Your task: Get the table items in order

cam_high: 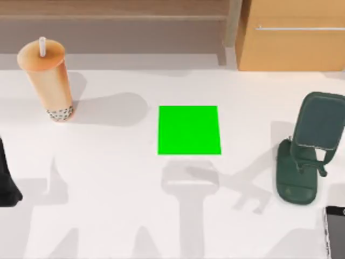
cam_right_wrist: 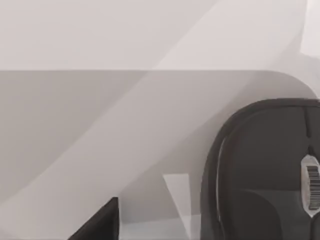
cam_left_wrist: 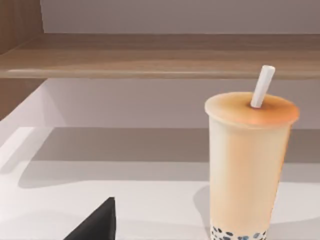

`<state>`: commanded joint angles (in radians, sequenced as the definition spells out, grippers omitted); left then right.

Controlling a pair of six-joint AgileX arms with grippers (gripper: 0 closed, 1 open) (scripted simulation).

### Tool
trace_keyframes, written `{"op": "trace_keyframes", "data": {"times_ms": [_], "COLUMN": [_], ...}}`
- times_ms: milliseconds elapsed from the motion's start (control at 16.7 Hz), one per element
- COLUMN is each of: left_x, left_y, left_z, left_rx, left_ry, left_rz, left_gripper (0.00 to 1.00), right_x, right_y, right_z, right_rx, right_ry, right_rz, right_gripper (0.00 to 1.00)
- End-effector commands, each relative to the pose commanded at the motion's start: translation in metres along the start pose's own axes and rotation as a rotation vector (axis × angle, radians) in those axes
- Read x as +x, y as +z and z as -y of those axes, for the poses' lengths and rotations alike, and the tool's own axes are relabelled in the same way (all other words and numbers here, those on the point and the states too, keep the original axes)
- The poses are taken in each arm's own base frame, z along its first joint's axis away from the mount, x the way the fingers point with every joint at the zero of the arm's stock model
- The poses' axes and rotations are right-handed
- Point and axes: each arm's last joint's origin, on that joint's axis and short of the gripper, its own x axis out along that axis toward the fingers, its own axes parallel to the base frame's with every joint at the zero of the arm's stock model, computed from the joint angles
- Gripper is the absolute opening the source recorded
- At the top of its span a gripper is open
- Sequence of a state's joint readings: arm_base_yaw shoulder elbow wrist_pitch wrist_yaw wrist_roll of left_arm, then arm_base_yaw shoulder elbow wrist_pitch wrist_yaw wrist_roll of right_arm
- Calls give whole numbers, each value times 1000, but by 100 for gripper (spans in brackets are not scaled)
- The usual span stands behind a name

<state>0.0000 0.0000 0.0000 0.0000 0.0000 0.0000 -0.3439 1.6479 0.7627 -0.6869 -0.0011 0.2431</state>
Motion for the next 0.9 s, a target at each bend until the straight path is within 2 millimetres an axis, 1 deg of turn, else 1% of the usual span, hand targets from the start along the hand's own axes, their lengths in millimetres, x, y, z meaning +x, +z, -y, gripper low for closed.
{"op": "trace_keyframes", "data": {"times_ms": [540, 600, 900], "left_x": [0, 0, 0], "left_y": [0, 0, 0], "left_z": [0, 0, 0], "left_rx": [0, 0, 0], "left_ry": [0, 0, 0], "left_rz": [0, 0, 0], "left_gripper": [100, 100, 100], "right_x": [0, 0, 0], "right_y": [0, 0, 0], "right_z": [0, 0, 0], "right_rx": [0, 0, 0], "right_ry": [0, 0, 0], "right_rz": [0, 0, 0], "right_gripper": [2, 0, 0]}}
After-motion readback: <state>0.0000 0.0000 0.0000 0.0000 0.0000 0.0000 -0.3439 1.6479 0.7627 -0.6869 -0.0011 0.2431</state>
